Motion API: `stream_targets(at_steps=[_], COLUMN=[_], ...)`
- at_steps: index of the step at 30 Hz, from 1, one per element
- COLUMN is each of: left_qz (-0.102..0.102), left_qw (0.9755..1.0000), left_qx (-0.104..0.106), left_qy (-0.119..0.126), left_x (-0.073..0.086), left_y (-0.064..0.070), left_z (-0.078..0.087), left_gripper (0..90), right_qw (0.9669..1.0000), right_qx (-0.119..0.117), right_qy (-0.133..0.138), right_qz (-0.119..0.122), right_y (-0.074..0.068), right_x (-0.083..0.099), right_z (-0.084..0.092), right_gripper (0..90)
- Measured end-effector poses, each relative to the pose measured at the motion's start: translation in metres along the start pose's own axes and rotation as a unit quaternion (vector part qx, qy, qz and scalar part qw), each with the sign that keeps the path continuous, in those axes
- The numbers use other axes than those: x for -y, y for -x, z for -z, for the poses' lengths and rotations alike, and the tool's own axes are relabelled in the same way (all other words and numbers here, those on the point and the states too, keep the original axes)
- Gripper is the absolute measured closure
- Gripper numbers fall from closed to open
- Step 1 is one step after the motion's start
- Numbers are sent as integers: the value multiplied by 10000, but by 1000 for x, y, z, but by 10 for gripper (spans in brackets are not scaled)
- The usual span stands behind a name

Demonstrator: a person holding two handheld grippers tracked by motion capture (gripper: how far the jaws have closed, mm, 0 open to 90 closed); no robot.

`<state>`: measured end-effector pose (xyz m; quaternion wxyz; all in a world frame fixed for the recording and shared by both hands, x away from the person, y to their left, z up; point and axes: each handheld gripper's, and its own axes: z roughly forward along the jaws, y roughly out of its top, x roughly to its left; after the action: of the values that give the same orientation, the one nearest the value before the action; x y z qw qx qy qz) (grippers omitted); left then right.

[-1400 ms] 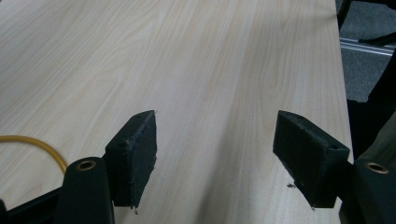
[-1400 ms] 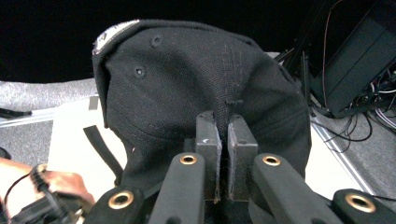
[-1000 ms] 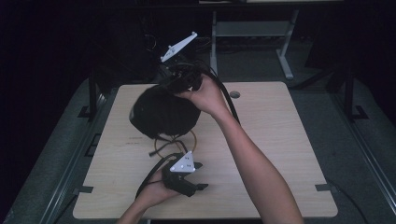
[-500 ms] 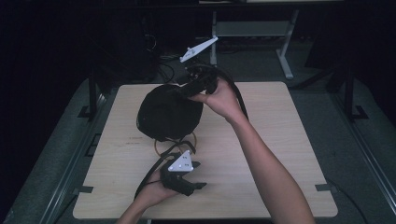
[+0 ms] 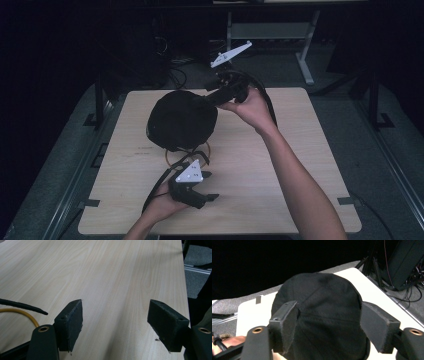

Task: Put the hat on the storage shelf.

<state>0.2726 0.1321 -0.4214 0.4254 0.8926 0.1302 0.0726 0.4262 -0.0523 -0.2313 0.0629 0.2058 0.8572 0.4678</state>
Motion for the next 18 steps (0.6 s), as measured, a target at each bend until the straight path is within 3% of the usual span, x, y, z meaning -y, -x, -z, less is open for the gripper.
stream_targets(at_steps=[18], left_qz=[59], left_qw=[10000], left_qx=[11], left_qy=[52], left_x=[0], left_y=[-1], left_z=[0], left_gripper=[268], right_qw=[9992], right_qx=[270], right_qy=[54], right_qz=[-303], right_y=[11], right_x=[26], right_z=[34], right_gripper=[254])
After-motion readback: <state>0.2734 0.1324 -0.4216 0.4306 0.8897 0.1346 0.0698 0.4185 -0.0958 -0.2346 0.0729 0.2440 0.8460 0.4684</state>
